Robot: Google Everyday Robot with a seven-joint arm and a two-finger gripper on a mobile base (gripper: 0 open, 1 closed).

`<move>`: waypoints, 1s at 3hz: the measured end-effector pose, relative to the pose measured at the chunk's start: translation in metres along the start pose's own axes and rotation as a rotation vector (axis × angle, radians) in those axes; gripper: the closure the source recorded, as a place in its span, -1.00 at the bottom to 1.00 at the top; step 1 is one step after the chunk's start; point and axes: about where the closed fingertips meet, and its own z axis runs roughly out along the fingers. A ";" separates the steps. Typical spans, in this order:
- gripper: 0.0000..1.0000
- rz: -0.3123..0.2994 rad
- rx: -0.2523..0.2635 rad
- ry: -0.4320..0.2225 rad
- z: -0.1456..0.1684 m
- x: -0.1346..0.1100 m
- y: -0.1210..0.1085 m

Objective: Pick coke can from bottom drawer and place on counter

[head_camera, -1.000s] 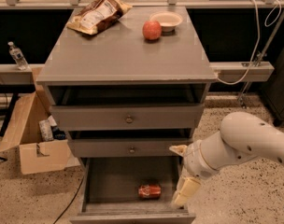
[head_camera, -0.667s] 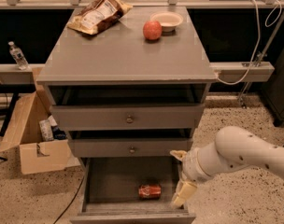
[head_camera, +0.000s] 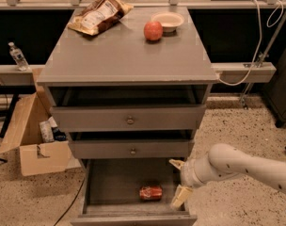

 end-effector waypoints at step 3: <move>-1.00 -0.024 -0.048 -0.035 0.067 0.028 -0.015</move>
Offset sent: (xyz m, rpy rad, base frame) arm 0.0159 0.0095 -0.0364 0.0168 0.0087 0.0181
